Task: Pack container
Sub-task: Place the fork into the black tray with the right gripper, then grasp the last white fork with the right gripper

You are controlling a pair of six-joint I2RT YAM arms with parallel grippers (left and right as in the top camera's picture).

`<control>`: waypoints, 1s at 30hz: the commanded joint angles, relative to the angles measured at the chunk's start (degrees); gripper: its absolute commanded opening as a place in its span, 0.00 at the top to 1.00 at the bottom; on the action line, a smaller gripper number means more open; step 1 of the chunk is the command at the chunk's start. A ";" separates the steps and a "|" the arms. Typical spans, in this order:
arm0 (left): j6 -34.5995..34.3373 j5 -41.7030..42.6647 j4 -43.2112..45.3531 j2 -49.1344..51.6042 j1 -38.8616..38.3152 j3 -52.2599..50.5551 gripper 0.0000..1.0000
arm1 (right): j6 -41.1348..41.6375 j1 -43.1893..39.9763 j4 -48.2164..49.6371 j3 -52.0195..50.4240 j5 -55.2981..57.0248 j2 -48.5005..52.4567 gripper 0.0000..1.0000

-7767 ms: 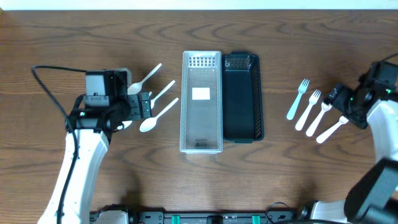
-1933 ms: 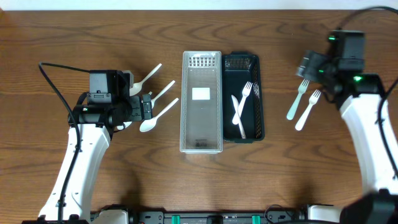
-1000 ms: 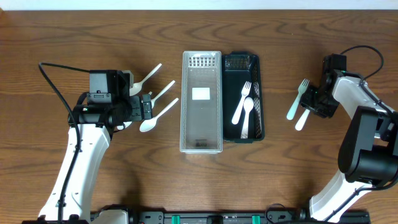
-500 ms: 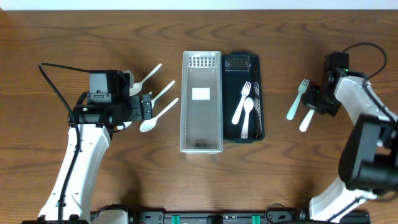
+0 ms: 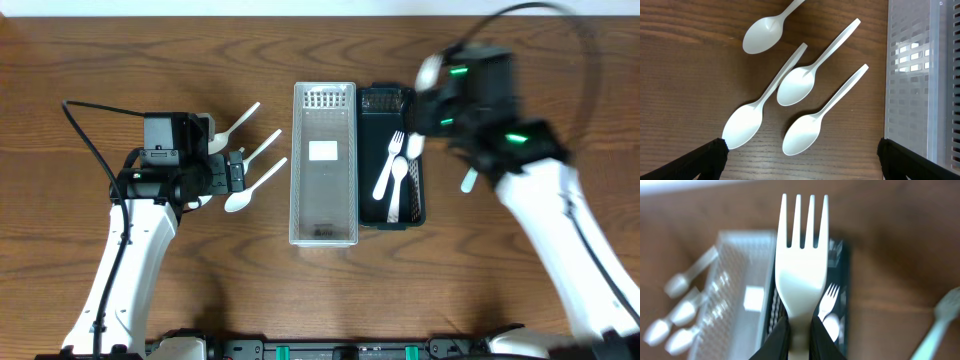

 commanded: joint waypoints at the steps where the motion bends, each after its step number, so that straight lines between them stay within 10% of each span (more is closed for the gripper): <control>1: 0.57 0.35 -0.15 0.44 0.24 0.81 0.02 | 1.77 4.07 -0.61 -2.51 5.57 8.31 0.99; 5: 0.57 0.35 -0.15 0.44 0.24 0.81 0.02 | 1.84 6.01 2.19 -2.51 3.93 16.96 0.96; 9: 0.57 0.35 -0.15 0.44 0.24 0.81 0.02 | -2.16 6.14 4.63 -1.49 3.61 19.02 0.55; 13: 0.57 0.33 -0.15 0.44 0.24 0.81 0.02 | -2.38 3.19 0.83 3.58 4.39 14.56 0.38; 30: 0.57 0.35 -0.15 0.44 0.24 0.81 0.02 | 1.60 -25.16 -6.08 1.57 5.40 15.54 0.38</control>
